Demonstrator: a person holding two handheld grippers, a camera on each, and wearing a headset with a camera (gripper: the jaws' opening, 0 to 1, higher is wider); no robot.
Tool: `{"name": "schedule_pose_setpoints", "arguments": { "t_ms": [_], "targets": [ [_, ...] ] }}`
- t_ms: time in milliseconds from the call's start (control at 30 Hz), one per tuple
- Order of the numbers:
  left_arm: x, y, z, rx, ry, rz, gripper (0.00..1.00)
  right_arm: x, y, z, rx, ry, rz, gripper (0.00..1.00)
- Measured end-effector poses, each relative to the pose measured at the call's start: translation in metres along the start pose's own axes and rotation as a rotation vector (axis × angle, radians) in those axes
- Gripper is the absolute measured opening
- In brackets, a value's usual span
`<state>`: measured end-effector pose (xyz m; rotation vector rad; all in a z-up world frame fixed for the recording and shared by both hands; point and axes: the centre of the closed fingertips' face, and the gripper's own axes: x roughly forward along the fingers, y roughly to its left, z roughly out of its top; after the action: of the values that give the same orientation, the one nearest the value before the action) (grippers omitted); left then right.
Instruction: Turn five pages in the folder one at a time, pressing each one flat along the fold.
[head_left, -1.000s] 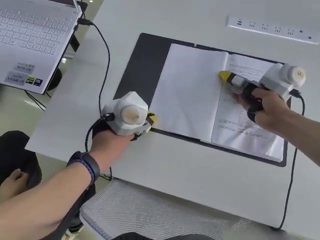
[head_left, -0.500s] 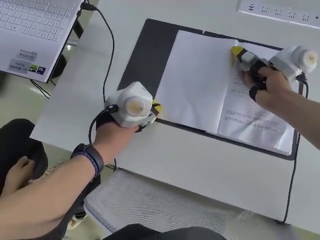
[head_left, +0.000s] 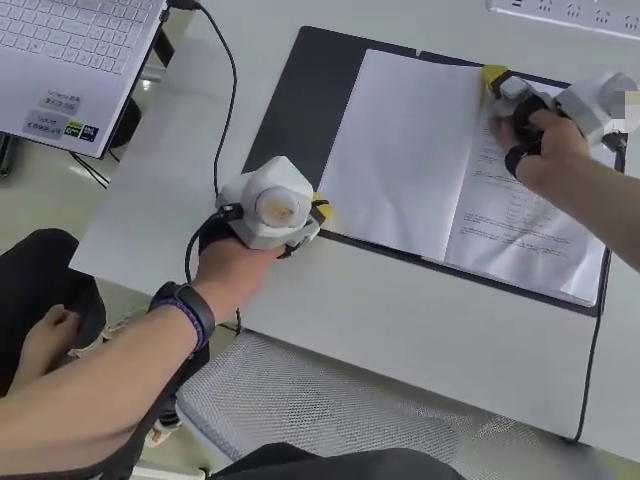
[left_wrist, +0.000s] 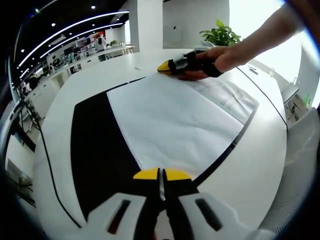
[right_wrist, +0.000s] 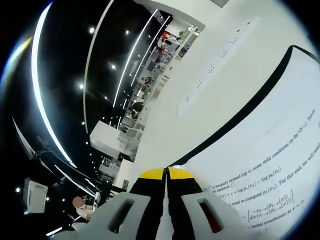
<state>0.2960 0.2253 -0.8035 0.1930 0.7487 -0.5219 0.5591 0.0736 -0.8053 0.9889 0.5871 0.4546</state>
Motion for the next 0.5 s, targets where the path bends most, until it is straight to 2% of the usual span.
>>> {"name": "schedule_pose_setpoints", "arguments": {
  "t_ms": [100,200,300,500],
  "targets": [
    [0.001,0.000,0.000,-0.001,0.002,0.001,0.01,0.000,0.001,-0.001,-0.013,0.001,0.001,0.00],
    [0.001,0.001,0.000,0.000,0.002,0.002,0.01,-0.004,0.003,-0.005,-0.045,0.024,0.006,0.00],
    [0.001,0.001,0.000,-0.002,0.002,0.002,0.01,-0.013,0.008,-0.016,-0.103,0.083,0.031,0.00],
    [0.002,0.001,-0.001,0.000,0.003,0.002,0.00,-0.034,0.015,-0.040,-0.165,0.181,0.086,0.00]
  ]
}}
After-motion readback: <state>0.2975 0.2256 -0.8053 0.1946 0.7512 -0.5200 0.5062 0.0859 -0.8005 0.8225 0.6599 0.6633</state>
